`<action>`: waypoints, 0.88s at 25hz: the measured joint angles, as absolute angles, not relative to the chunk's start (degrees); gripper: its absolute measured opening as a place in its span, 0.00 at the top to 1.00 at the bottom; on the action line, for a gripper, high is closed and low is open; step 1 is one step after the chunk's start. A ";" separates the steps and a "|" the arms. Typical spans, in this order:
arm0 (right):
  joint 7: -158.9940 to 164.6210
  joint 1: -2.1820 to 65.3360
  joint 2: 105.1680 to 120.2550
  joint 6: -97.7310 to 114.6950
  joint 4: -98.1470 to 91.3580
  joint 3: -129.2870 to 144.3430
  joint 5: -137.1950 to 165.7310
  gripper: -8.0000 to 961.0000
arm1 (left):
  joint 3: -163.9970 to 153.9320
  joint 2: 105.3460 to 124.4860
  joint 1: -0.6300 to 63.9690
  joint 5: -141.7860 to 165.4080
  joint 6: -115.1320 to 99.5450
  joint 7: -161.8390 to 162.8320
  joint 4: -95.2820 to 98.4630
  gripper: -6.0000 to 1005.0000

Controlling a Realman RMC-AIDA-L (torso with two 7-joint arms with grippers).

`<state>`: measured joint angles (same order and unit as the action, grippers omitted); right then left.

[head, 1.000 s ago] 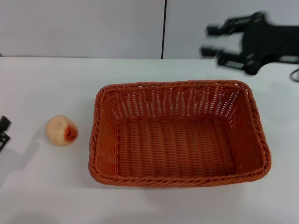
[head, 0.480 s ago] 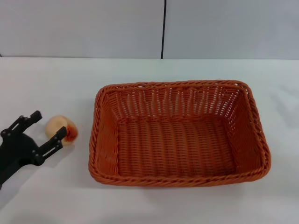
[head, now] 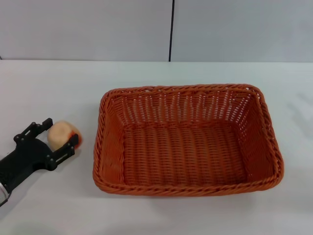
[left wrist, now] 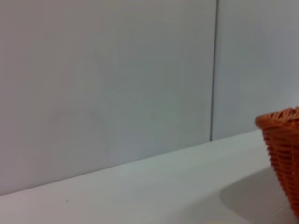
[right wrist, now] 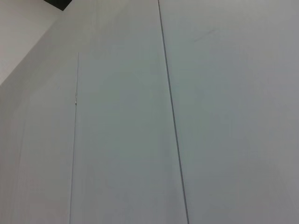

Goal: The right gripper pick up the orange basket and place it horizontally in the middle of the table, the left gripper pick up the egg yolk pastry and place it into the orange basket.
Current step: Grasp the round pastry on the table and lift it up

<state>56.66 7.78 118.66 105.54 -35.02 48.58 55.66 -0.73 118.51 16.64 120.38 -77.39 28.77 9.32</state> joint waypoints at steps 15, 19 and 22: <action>56.65 8.15 118.48 105.07 -34.89 48.43 55.73 0.52 | 0.04 118.35 16.77 120.21 -75.32 25.66 7.51 0.33; 56.65 8.16 118.47 105.04 -34.71 48.16 55.73 0.52 | 0.82 118.40 16.60 120.20 -75.98 25.44 7.47 0.46; 56.73 8.28 118.47 105.06 -34.30 47.90 55.73 0.52 | 2.51 118.35 16.33 120.14 -78.39 25.88 7.47 0.52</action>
<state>56.73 8.28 118.47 105.06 -34.30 47.90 55.73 2.51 118.35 16.33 120.14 -78.39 25.88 7.47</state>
